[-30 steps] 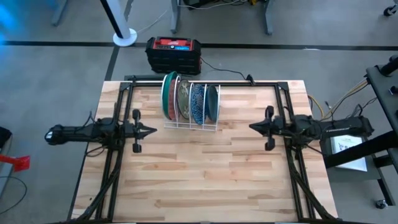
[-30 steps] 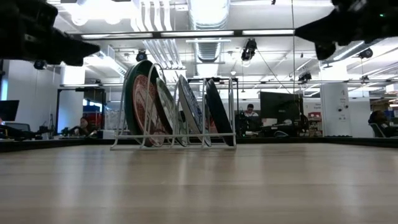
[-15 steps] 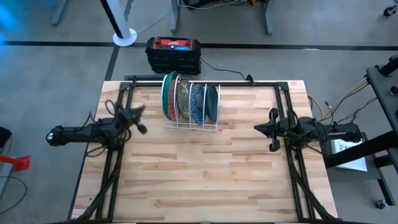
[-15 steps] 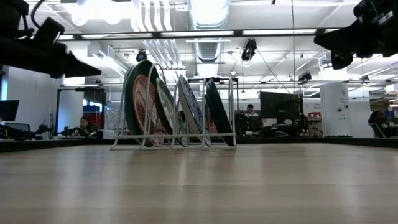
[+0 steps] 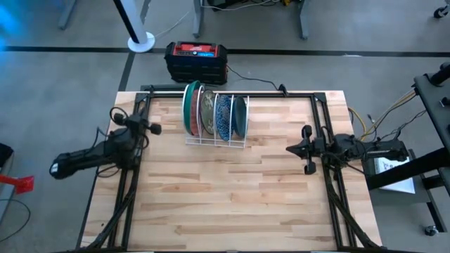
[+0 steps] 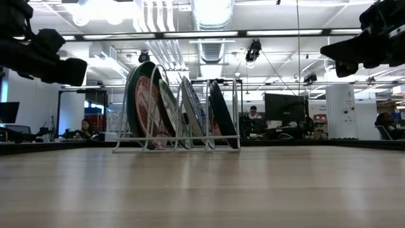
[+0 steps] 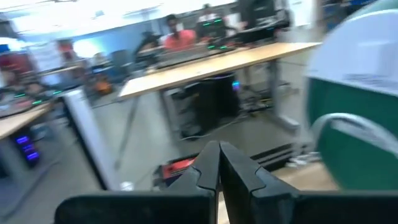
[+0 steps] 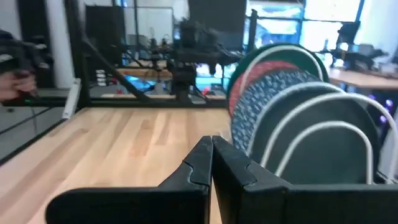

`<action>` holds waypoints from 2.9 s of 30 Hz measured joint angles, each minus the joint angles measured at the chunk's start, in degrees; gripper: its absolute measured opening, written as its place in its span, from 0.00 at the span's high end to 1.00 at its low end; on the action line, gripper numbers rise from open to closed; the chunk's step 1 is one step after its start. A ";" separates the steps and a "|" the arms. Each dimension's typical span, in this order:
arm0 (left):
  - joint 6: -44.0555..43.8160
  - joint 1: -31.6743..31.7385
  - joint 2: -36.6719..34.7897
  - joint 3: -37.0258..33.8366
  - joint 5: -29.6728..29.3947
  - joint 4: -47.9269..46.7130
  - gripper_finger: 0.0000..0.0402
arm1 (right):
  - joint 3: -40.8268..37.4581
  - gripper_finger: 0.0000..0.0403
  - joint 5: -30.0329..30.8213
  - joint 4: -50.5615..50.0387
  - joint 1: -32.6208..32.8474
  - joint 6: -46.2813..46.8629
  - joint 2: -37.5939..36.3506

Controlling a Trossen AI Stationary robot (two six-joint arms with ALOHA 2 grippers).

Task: Sort dishes
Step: Return to Home Position

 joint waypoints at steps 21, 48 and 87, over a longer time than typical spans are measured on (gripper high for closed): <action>5.78 27.34 0.61 -1.57 15.10 1.03 1.00 | -0.02 1.00 -1.61 -0.07 -0.02 -2.22 0.09; -2.54 28.11 0.61 -1.61 13.63 0.93 1.00 | -0.04 1.00 -1.57 -0.81 -0.02 -1.90 0.50; -2.54 28.11 0.63 -1.00 13.60 0.90 1.00 | -0.04 1.00 -1.57 -0.81 -0.04 -1.90 0.50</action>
